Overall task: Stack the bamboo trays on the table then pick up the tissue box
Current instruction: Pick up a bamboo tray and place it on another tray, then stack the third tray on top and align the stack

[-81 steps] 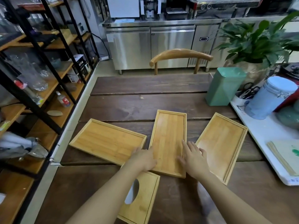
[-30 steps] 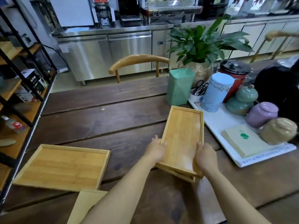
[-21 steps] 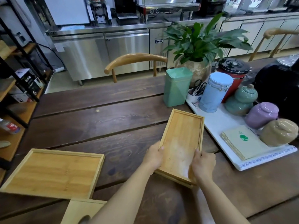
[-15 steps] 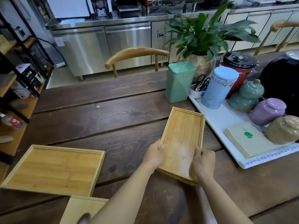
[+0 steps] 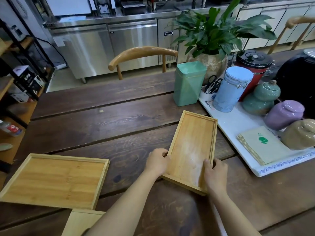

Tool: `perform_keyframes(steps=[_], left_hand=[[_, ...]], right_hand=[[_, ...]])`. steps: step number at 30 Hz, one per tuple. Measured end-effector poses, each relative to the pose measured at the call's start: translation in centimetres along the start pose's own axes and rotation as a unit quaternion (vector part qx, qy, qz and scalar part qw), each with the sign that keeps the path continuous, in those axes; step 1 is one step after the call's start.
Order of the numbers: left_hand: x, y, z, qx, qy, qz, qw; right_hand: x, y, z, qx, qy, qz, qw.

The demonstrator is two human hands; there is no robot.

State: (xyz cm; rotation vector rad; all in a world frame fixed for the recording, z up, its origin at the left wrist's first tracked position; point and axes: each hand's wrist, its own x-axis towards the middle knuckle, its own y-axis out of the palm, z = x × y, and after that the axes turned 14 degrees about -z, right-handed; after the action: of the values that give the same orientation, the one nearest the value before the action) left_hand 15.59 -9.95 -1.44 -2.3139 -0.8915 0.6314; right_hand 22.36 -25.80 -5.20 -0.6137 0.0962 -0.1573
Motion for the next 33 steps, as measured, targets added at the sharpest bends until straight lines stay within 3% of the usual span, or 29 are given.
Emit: perform_keyframes(steps=[6, 12, 14, 18, 21, 23, 25, 28, 31, 33], left_hand=[[-0.5, 0.4, 0.0, -0.020, -0.077, -0.029, 0.996], [-1.8, 2.3, -1.1, -0.133, -0.172, -0.048, 0.975], [-2.3, 2.9, -1.7, -0.155, -0.178, -0.041, 0.971], [-2.4, 2.4, -2.0, -0.158, -0.165, 0.047, 0.973], [-1.4, -0.3, -1.2, -0.108, -0.105, 0.061, 0.987], [-0.4, -3.3, 0.0, -0.088, -0.079, 0.027, 0.993], [0.7, -7.1, 1.8, -0.062, -0.066, -0.051, 0.995], [1.7, -13.5, 6.3, 0.041, -0.096, -0.224, 0.969], [0.9, -19.0, 11.5, 0.098, -0.237, -0.318, 0.913], [-0.6, -21.1, 14.6, 0.064, -0.340, -0.344, 0.873]], right_hand=[[-0.2, -0.3, -0.2, -0.005, -0.008, 0.025, 1.000], [4.0, -1.8, 0.6, -0.022, -0.047, 0.097, 0.994], [5.4, -2.2, 0.8, -0.037, -0.064, 0.109, 0.991], [7.1, -2.8, 1.2, -0.052, -0.052, 0.147, 0.986], [7.4, -2.9, 2.3, -0.161, -0.133, 0.063, 0.976], [6.8, -2.2, 4.1, -0.181, -0.216, -0.014, 0.959], [5.2, -0.6, 6.3, -0.141, -0.284, 0.006, 0.948], [1.3, 3.5, 9.1, -0.106, -0.355, 0.122, 0.921], [-3.4, 8.3, 11.1, -0.080, -0.388, 0.243, 0.886], [-6.4, 11.4, 12.0, -0.101, -0.396, 0.325, 0.853]])
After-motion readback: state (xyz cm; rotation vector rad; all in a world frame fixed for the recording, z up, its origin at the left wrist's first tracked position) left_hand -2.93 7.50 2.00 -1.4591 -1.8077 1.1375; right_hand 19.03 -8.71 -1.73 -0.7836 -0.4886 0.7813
